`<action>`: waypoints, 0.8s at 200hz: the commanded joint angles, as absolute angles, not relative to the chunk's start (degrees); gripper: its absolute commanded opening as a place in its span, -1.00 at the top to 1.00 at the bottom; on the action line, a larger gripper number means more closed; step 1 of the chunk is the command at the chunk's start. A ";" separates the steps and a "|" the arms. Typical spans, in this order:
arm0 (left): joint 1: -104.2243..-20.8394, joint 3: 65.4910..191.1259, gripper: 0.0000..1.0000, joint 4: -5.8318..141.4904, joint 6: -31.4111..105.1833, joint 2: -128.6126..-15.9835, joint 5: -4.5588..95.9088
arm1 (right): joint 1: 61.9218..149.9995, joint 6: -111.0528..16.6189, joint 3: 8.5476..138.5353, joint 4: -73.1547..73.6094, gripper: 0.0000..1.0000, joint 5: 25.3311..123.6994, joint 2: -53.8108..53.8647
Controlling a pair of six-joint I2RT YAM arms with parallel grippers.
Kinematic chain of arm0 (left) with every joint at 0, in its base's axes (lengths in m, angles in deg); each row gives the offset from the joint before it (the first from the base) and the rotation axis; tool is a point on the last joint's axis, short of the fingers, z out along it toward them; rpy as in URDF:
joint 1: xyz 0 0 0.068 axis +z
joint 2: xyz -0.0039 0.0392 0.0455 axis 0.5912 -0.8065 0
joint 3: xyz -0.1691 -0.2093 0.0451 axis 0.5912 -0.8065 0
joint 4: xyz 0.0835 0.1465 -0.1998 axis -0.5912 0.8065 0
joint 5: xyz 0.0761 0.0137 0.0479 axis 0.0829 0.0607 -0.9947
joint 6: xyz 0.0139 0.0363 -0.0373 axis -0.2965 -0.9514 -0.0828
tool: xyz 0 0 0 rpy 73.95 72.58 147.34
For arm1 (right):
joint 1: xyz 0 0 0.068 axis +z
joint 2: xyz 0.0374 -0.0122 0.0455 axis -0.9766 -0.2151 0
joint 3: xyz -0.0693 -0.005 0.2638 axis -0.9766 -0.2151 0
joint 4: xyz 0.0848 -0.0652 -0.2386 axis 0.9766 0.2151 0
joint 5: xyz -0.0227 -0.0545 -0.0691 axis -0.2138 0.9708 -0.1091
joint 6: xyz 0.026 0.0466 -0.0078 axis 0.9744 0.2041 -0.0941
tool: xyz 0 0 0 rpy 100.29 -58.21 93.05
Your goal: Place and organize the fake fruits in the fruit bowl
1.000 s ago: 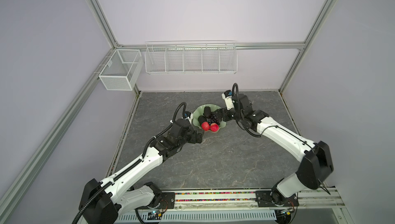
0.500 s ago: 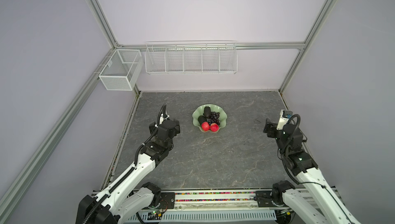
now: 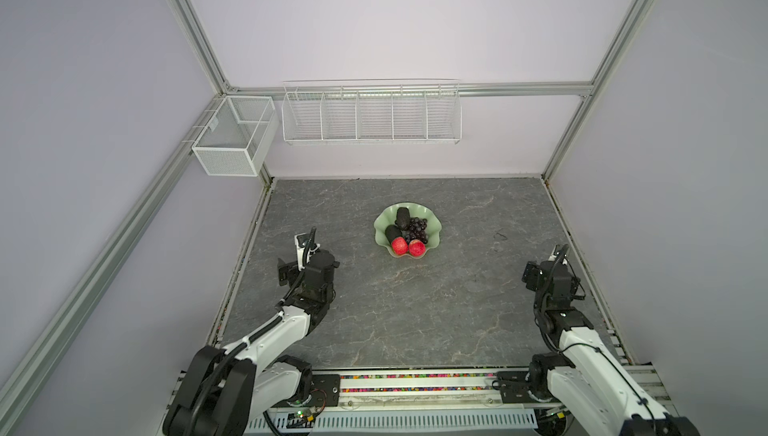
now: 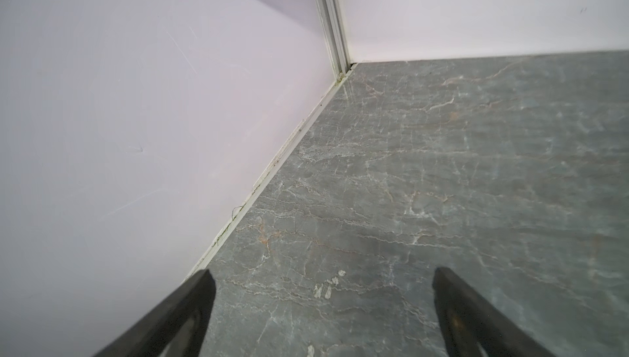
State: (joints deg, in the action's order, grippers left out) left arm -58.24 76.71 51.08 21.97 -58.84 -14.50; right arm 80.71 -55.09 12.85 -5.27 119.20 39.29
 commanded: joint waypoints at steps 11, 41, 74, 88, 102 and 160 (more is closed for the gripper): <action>-56.34 78.42 -0.99 33.49 16.60 -66.89 -8.76 | 80.26 -55.76 11.20 -20.07 -0.78 117.74 32.61; -53.58 77.66 -0.99 20.49 12.57 -73.60 0.33 | 80.20 -59.21 10.53 -36.39 -0.78 107.94 23.40; -46.20 71.35 -0.99 9.48 18.81 -75.78 11.55 | 80.53 -67.47 12.27 -50.31 -0.77 96.37 12.43; -44.60 69.69 -0.99 3.22 18.84 -79.08 14.61 | 80.29 -67.67 12.95 -52.53 -0.78 95.59 8.83; -44.83 69.26 -0.99 -2.79 16.82 -82.11 15.90 | 80.23 -69.86 11.26 -60.20 -0.77 90.20 3.34; -43.98 76.92 -0.99 15.33 19.64 -79.56 12.93 | 78.67 -65.72 18.51 -48.98 -0.76 95.83 0.42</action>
